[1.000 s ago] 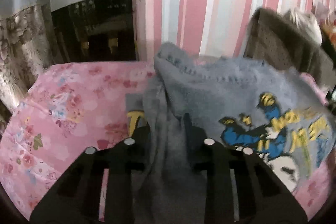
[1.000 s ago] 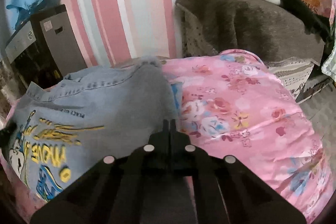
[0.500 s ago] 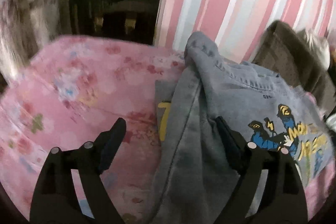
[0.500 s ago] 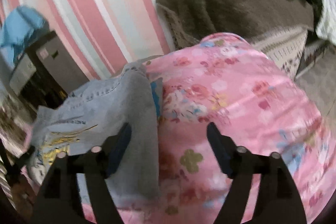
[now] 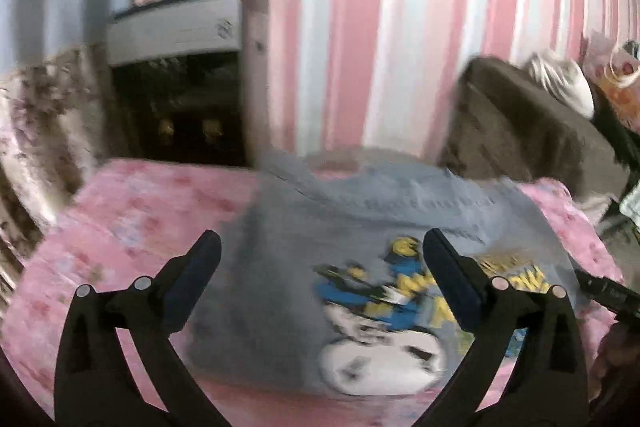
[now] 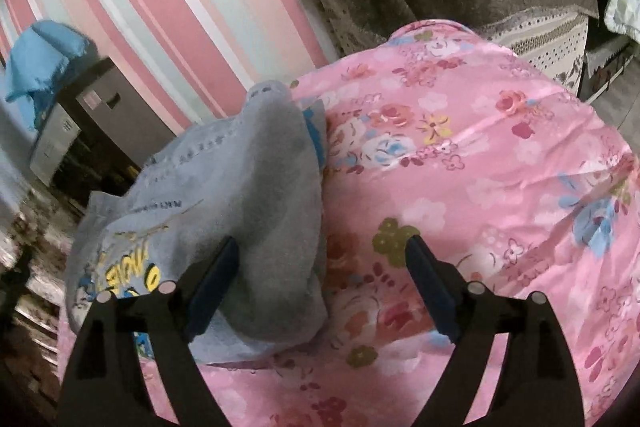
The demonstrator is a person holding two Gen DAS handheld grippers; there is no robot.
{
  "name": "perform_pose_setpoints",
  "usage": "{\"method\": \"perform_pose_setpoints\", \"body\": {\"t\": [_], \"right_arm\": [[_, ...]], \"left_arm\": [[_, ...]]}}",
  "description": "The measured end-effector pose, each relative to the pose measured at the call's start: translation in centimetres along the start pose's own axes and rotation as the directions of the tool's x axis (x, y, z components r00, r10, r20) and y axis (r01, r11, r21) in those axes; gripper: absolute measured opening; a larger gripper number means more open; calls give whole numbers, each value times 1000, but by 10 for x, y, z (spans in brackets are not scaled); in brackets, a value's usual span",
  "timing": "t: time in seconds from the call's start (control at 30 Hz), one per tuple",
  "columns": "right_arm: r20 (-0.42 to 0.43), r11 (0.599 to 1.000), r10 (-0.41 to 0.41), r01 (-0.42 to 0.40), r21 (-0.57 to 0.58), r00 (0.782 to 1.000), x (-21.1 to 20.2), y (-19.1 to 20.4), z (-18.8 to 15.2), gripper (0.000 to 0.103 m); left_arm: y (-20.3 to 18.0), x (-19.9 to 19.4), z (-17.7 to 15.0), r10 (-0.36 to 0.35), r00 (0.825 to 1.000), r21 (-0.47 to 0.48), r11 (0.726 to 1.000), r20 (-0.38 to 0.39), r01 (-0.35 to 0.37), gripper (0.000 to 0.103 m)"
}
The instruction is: Fold large clothes
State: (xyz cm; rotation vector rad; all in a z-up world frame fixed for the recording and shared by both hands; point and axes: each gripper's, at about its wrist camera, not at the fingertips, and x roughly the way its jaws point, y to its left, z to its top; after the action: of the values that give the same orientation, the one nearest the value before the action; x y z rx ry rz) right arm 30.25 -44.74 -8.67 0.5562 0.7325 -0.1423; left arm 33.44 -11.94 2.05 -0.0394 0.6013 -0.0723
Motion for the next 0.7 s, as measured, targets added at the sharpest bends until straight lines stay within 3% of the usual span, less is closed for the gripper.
{"method": "perform_pose_setpoints", "body": {"t": [0.07, 0.13, 0.27, 0.33, 0.43, 0.57, 0.6, 0.7], "right_arm": [[26, 998, 56, -57, 6, 998, -8, -1, 0, 86], [41, 998, 56, -54, -38, 998, -10, 8, -2, 92], [-17, 990, -6, 3, -140, 1000, 14, 27, -8, 93], [-45, 991, 2, -8, -137, 999, 24, 31, -10, 96], [-81, 990, 33, -44, -133, 996, 35, 37, -12, 102], [-123, 972, 12, -40, -231, 992, 46, 64, -17, 100], [-120, 970, -1, -28, -243, 993, 48, 69, -20, 94], [-96, 969, 12, -35, -246, 995, 42, 77, -20, 59]], "left_arm": [[-19, 12, -8, -20, 999, 9, 1000, -28, 21, 100], [-35, 24, -15, -41, 998, 11, 999, -53, 41, 100], [-53, 52, -32, -33, 994, 31, 999, -106, 36, 100], [-52, 70, -41, -39, 986, 4, 999, -162, 40, 100], [-55, 82, -56, -21, 982, 42, 999, -190, 29, 100], [-53, 81, -61, -28, 980, 50, 998, -195, 39, 100], [-54, 81, -62, -26, 980, 52, 998, -196, 37, 100], [-52, 80, -63, -29, 980, 48, 998, -198, 39, 100]]}}
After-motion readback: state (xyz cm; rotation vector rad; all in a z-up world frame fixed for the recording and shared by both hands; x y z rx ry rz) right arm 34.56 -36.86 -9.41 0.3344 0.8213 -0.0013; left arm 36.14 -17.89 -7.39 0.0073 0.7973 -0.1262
